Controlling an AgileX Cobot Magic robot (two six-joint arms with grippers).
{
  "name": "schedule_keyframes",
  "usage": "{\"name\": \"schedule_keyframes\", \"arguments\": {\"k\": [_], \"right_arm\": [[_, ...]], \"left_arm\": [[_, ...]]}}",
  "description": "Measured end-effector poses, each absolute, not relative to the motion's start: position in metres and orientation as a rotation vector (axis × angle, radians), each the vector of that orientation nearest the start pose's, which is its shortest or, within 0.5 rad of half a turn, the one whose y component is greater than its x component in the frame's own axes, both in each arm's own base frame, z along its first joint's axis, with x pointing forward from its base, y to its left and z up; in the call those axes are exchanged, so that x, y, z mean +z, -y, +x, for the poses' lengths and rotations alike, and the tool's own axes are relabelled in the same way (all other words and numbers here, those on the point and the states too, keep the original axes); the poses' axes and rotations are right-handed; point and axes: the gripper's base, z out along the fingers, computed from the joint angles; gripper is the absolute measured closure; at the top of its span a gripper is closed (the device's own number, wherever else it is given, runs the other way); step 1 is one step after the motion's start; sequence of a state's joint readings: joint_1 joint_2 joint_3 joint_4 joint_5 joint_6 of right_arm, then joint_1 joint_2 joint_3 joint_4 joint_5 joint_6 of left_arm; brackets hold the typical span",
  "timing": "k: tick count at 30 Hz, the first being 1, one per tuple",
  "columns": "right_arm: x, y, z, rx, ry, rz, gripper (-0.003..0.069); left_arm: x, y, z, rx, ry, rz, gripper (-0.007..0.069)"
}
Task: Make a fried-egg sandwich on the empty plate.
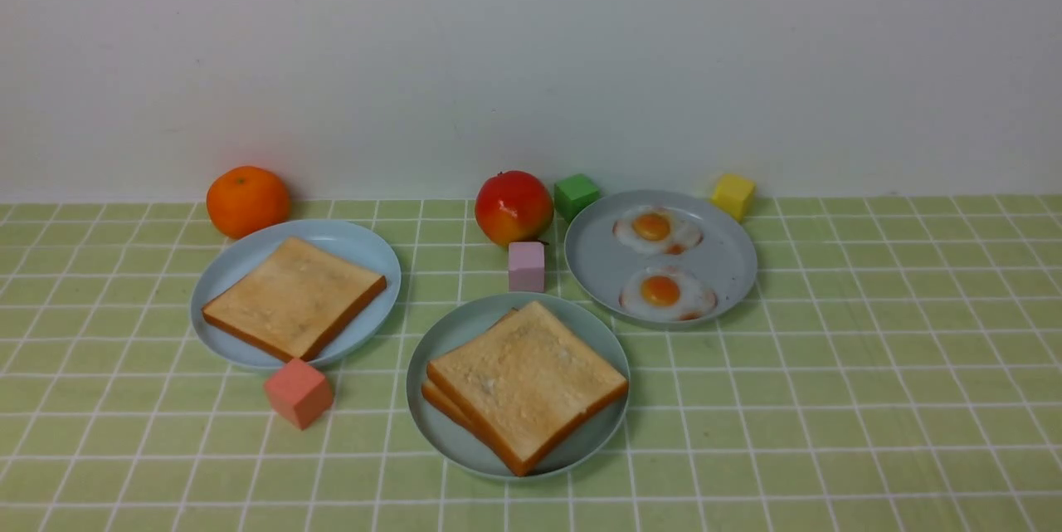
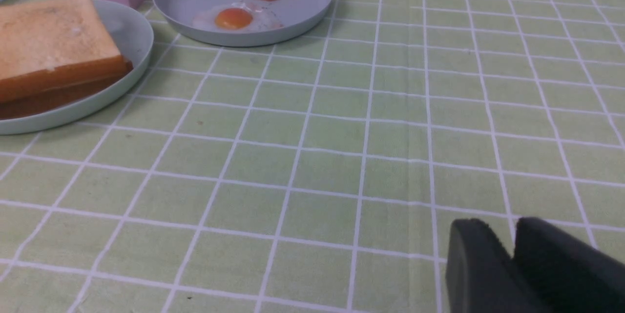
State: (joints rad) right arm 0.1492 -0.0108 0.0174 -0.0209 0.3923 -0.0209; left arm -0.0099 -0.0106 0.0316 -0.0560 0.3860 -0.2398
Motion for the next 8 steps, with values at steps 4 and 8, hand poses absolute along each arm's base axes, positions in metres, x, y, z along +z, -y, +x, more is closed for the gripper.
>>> {"name": "schedule_keyframes", "arguments": {"k": [4, 8], "right_arm": [[0.1727, -0.007, 0.0515, 0.067, -1.875, -0.173, 0.0508], [0.1727, -0.007, 0.0515, 0.067, -1.875, -0.173, 0.0508]], "left_arm": [[0.1685, 0.0024, 0.0523, -0.226, -1.879, -0.252, 0.0638], [0.1685, 0.0024, 0.0523, -0.226, -1.879, -0.252, 0.0638]]}}
